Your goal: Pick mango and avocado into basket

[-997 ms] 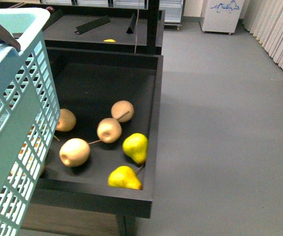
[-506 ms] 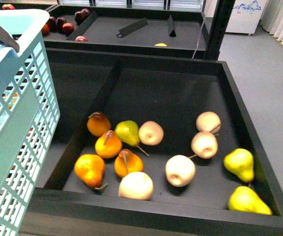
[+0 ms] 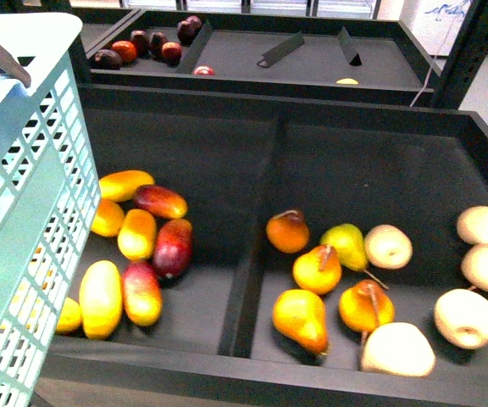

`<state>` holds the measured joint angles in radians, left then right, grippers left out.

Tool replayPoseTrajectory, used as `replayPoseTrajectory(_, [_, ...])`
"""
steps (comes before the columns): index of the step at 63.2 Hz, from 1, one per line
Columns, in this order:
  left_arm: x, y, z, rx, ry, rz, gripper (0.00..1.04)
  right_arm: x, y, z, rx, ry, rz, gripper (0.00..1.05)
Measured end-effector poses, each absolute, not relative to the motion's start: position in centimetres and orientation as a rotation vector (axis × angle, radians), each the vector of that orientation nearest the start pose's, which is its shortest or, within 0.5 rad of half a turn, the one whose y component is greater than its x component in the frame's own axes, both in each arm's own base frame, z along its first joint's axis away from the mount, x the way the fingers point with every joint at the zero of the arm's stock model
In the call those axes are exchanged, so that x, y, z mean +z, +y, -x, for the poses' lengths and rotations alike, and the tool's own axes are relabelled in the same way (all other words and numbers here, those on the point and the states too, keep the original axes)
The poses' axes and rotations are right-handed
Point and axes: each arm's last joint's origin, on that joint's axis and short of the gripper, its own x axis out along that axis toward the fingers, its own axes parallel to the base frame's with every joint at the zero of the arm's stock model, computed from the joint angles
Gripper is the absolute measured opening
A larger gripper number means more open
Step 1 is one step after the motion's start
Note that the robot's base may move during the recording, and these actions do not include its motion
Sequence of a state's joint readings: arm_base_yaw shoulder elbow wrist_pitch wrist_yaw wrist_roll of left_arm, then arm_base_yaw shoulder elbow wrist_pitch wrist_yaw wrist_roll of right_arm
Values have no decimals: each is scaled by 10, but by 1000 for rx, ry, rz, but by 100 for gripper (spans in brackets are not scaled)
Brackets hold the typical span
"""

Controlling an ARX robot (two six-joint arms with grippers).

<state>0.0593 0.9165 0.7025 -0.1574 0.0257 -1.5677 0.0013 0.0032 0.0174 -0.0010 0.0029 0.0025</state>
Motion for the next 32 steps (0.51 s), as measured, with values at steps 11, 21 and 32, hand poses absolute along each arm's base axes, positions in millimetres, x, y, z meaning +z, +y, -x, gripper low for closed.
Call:
replayPoseTrajectory(11, [285,11,-201,315,268,1565,13,169,0,-97,-1,-14,-3,96])
replayPoseTrajectory(21, [284,11,-201,318,266,1564,13,169,0,-97,2,-12,-3,96])
replayPoseTrajectory(32, [284,11,-201,316,267,1564,13,169,0,-97,1,-12,-3,96])
